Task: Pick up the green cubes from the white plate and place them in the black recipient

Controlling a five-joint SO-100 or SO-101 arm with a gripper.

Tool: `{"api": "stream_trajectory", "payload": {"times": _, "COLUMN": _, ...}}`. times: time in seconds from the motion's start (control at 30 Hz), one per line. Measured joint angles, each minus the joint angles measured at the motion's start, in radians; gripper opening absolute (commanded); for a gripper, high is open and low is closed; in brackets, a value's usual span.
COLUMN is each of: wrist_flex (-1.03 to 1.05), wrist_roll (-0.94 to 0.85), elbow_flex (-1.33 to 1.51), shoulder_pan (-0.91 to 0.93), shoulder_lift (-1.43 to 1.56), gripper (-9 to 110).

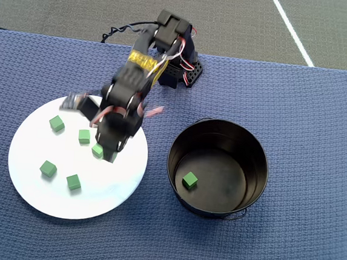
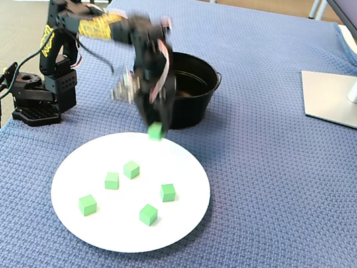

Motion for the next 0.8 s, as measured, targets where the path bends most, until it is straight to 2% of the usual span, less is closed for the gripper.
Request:
{"api": "stream_trajectory", "payload": {"times": 0.17, "wrist_flex": 0.087, "wrist_roll": 0.072, "elbow_flex": -0.038, "shoulder_pan": -0.104, "shoulder_lift": 0.232, "gripper": 0}}
{"api": "stream_trajectory", "payload": {"times": 0.33, "wrist_flex": 0.176, "wrist_roll": 0.16, "elbow_flex": -0.046, "shoulder_pan": -0.414, "shoulder_lift": 0.316, "gripper": 0}}
{"api": "stream_trajectory", "payload": {"times": 0.47, "wrist_flex": 0.143, "wrist_roll": 0.252, "elbow_flex": 0.037, "shoulder_pan": -0.649, "shoulder_lift": 0.318, "gripper": 0}}
{"api": "stream_trajectory", "payload": {"times": 0.57, "wrist_flex": 0.06, "wrist_roll": 0.278, "elbow_flex": 0.158, "shoulder_pan": -0.703, "shoulder_lift": 0.308, "gripper": 0}}
{"api": "stream_trajectory", "payload": {"times": 0.6, "wrist_flex": 0.035, "wrist_roll": 0.278, "elbow_flex": 0.189, "shoulder_pan": -0.707, "shoulder_lift": 0.295, "gripper": 6}}
{"api": "stream_trajectory", "payload": {"times": 0.67, "wrist_flex": 0.009, "wrist_roll": 0.267, "elbow_flex": 0.221, "shoulder_pan": -0.716, "shoulder_lift": 0.25, "gripper": 37}}
{"api": "stream_trajectory", "payload": {"times": 0.7, "wrist_flex": 0.005, "wrist_roll": 0.256, "elbow_flex": 0.225, "shoulder_pan": -0.723, "shoulder_lift": 0.232, "gripper": 44}}
{"api": "stream_trajectory", "payload": {"times": 0.8, "wrist_flex": 0.006, "wrist_roll": 0.21, "elbow_flex": 0.225, "shoulder_pan": -0.733, "shoulder_lift": 0.224, "gripper": 50}}
